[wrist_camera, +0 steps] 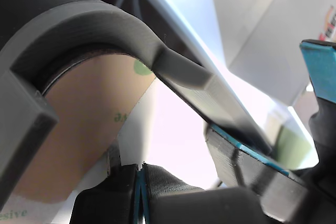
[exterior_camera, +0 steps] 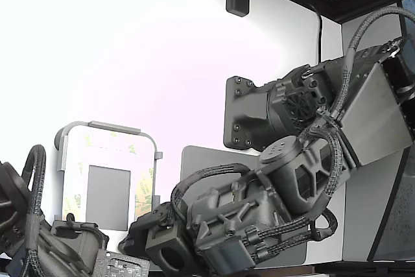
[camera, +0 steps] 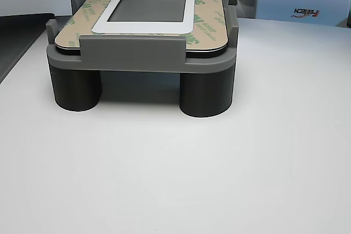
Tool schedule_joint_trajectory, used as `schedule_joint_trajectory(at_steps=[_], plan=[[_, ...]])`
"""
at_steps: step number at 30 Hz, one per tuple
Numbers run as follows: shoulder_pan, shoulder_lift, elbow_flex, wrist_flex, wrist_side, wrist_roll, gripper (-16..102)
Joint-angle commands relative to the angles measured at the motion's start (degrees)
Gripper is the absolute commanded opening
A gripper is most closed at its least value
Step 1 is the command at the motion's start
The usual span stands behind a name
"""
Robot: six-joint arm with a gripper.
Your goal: Peel off protective film from adhesive tape.
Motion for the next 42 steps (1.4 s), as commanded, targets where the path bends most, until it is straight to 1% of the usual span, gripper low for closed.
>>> schedule_joint_trajectory(at_steps=[1,42], plan=[[-0.18,1.67,-1.93,0.18,0.09,0.18,-11],[0.62,-0.09,-4.92,1.76,0.53,-1.32,-11]])
